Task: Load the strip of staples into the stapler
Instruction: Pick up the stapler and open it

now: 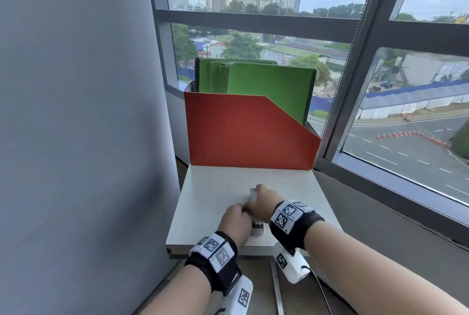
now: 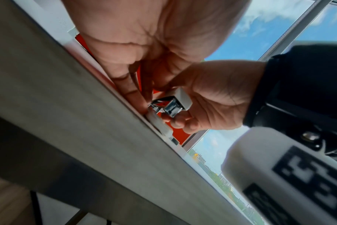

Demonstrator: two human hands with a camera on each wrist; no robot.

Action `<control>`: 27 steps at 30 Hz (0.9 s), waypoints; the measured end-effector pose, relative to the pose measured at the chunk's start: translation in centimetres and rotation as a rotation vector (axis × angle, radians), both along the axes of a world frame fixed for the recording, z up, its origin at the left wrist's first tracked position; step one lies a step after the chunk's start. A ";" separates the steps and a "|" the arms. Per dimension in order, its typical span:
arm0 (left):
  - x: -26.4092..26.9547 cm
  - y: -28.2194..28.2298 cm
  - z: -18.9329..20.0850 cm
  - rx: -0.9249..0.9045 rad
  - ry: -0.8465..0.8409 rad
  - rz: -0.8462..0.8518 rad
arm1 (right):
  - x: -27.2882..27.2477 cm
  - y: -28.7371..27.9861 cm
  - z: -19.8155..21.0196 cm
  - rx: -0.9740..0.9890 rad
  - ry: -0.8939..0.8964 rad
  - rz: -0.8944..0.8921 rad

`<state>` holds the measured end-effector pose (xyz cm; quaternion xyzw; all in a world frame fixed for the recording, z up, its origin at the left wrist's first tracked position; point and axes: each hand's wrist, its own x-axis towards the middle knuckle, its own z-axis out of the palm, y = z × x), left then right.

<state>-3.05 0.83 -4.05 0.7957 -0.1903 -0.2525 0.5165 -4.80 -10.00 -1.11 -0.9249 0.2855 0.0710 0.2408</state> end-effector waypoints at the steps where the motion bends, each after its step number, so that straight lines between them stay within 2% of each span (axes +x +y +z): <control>1: 0.1 0.0 -0.2 0.012 0.005 0.002 | -0.1 0.1 -0.2 -0.012 0.000 0.012; 4: -0.1 0.0 -0.2 0.019 0.015 0.005 | -0.8 0.3 0.0 -0.019 0.013 0.056; 9: 0.1 0.4 0.2 -0.019 0.049 0.097 | -2.5 0.6 2.1 0.129 -0.141 0.043; 11: 0.0 0.6 0.3 -0.074 0.080 0.095 | -3.6 1.2 3.0 0.201 -0.201 0.078; 13: -0.2 0.9 0.4 -0.207 0.191 0.071 | -4.6 2.0 3.9 0.224 -0.223 0.133; 17: -1.7 1.3 1.3 -0.386 0.365 0.112 | -5.8 3.0 5.1 0.138 -0.207 0.233; 27: -4.4 -1.0 1.5 -0.501 0.431 0.134 | -6.3 1.9 5.9 -0.017 -0.053 0.237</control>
